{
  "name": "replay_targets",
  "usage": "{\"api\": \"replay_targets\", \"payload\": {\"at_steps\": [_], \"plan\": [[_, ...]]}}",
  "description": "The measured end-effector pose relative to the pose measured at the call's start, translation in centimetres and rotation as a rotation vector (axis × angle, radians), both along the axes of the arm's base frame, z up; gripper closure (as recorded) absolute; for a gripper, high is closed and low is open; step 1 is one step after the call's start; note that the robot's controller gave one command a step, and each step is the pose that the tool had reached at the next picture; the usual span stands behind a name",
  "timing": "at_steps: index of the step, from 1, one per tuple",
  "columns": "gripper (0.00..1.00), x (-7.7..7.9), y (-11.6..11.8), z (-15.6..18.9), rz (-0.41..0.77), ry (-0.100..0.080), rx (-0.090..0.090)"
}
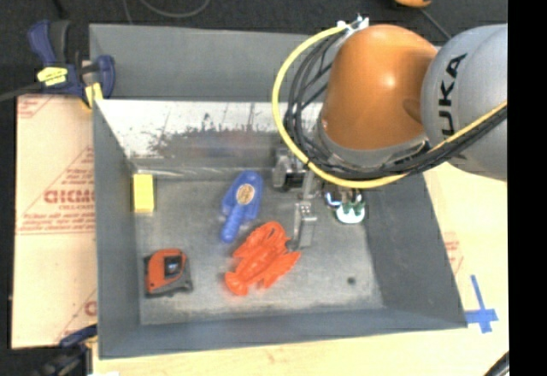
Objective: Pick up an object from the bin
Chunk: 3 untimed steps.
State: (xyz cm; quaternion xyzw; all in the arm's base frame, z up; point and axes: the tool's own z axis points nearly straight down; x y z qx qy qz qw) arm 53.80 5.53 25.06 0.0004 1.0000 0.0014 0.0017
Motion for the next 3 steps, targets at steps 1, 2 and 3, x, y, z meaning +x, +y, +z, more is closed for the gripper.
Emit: {"api": "replay_targets", "payload": {"at_steps": [1, 2, 3], "plan": [[0.0, 0.0, 0.0, 0.0, 0.0, 0.0, 0.0], [0.0, -1.8, 0.5, -2.6, 0.04, -0.008, -0.004], [0.0, -3.0, 0.8, -6.1, 0.029, 0.001, -0.002]]}}
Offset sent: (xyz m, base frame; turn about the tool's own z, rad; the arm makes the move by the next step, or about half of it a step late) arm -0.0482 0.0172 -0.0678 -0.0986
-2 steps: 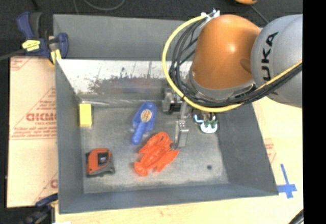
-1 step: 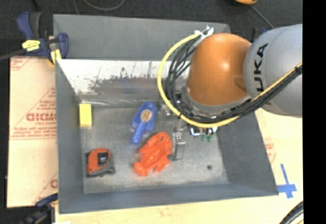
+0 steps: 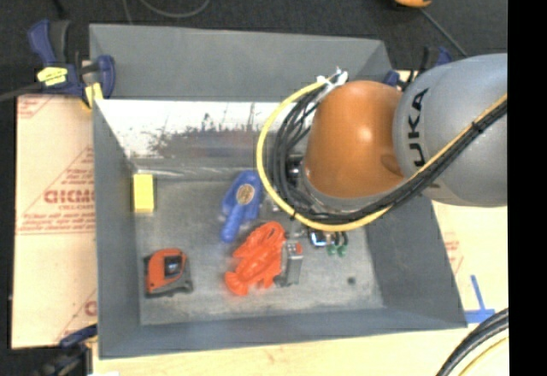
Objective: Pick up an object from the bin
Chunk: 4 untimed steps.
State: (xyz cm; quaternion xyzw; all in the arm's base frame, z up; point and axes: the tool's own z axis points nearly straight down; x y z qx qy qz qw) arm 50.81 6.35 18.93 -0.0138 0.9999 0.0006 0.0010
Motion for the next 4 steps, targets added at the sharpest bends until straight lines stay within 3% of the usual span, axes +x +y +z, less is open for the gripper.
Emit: {"api": "replay_targets", "payload": {"at_steps": [2, 3, 4], "plan": [[0.0, 0.3, 0.7, -6.7, 0.035, -0.003, -0.003], [0.0, 0.5, 0.9, -9.1, -0.03, 0.002, 0.0], [1.0, 0.1, 1.0, -11.7, -0.013, -0.002, -0.002]]}}
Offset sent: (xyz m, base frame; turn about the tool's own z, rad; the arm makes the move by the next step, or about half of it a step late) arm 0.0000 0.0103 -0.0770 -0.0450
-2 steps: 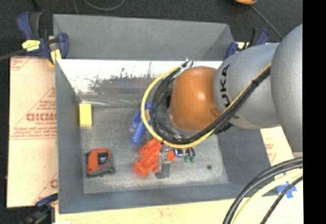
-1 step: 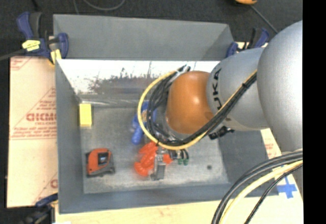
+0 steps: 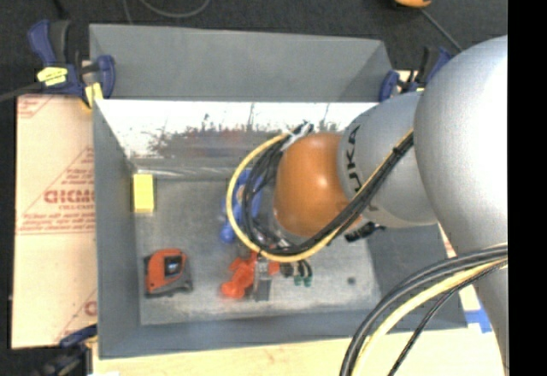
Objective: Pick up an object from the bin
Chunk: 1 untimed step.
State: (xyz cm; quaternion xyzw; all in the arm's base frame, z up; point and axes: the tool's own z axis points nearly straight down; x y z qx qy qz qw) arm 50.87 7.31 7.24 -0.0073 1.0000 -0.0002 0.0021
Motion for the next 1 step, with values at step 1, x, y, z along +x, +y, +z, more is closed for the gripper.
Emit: {"api": "replay_targets", "payload": {"at_steps": [1], "plan": [[1.0, 0.01, 0.03, 0.0, -0.002, 0.0, 0.001]]}}
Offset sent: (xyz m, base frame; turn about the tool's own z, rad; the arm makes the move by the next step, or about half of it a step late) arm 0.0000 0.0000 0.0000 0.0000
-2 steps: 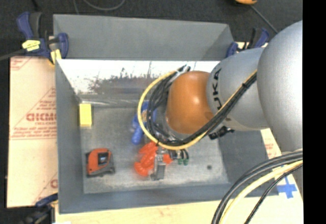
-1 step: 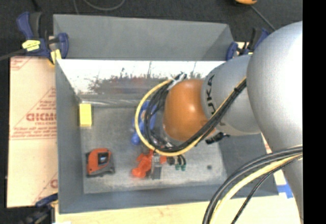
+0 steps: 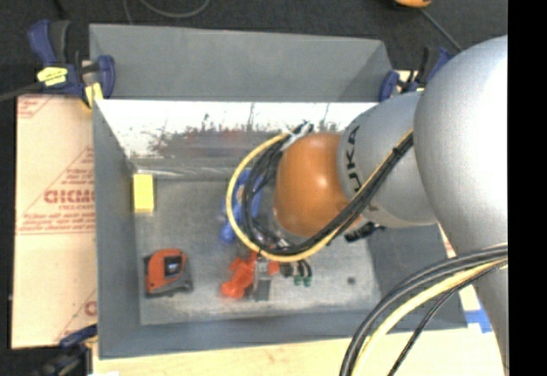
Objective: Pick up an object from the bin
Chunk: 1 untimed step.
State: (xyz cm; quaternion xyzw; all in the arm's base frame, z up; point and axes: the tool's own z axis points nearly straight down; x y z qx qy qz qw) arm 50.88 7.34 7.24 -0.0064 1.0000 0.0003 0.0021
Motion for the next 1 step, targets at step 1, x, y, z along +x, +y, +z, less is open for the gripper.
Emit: {"api": "replay_targets", "payload": {"at_steps": [1], "plan": [[1.0, 0.0, 0.02, 0.0, -0.002, 0.0, 0.001]]}}
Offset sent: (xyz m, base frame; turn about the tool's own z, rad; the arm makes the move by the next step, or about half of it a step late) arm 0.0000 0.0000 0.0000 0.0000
